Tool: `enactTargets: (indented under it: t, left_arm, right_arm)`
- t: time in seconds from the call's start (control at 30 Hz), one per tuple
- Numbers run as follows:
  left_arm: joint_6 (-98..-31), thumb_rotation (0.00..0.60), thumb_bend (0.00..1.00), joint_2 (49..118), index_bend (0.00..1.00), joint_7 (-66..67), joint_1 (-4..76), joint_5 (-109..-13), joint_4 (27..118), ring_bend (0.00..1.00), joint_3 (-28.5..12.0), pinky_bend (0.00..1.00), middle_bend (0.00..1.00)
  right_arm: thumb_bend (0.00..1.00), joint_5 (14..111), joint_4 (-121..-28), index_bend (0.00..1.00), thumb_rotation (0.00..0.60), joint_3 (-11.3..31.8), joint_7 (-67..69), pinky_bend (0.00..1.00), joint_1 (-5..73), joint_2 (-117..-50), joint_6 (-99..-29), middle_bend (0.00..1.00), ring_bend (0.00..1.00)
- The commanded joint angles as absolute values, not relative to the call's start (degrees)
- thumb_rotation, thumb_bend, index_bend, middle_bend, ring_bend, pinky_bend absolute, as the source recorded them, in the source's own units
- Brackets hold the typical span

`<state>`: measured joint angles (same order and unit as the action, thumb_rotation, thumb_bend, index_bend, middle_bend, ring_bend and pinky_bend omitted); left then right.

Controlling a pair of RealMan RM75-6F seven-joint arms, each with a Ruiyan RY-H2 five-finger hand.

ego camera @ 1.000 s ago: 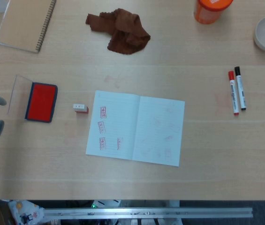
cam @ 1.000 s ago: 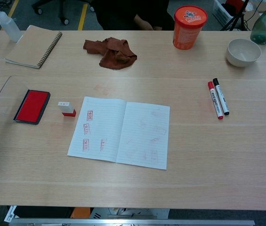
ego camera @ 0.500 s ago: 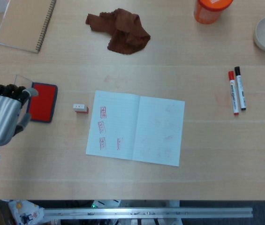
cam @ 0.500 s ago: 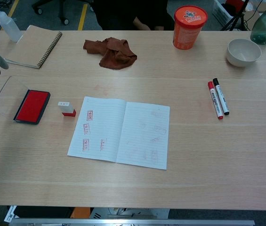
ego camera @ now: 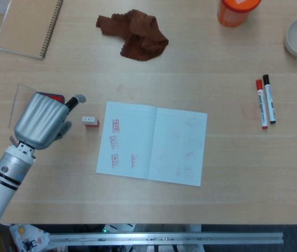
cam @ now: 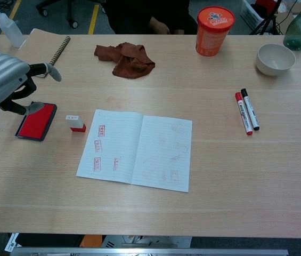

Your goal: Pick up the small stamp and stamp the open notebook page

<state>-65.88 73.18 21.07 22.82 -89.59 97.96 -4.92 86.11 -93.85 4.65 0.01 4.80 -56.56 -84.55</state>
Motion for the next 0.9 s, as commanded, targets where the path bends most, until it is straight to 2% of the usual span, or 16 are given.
enactTargets:
  t: [0.03,0.43,0.9]
  left_arm:
    - [-62.93,0.600,0.25,74.23,0.32,22.36,24.75,-88.09,97.18,1.00,-4.93,1.00,1.00]
    - [-55.05,0.600,0.25,78.37,0.40,27.74,30.11,-80.21,92.97,1.00,-5.49,1.00,1.00]
    - [-53.86,0.600,0.25,81.60,0.40,35.40,32.02,-70.43,91.86,1.00,-4.52,1.00,1.00]
  right_arm:
    - [0.36,86.09,-93.59,0.45,0.600,4.57,0.16,0.31,4.85,-56.67,-84.39,0.42,0.28]
    - [0.36,85.44,-92.55,0.45,0.600,4.37,0.39,0.31,5.09,-57.15,-83.44,0.42,0.28]
    - [0.36,84.92,-91.20,0.45,0.600,4.15,1.35,0.31,5.29,-57.66,-82.53,0.42,0.28]
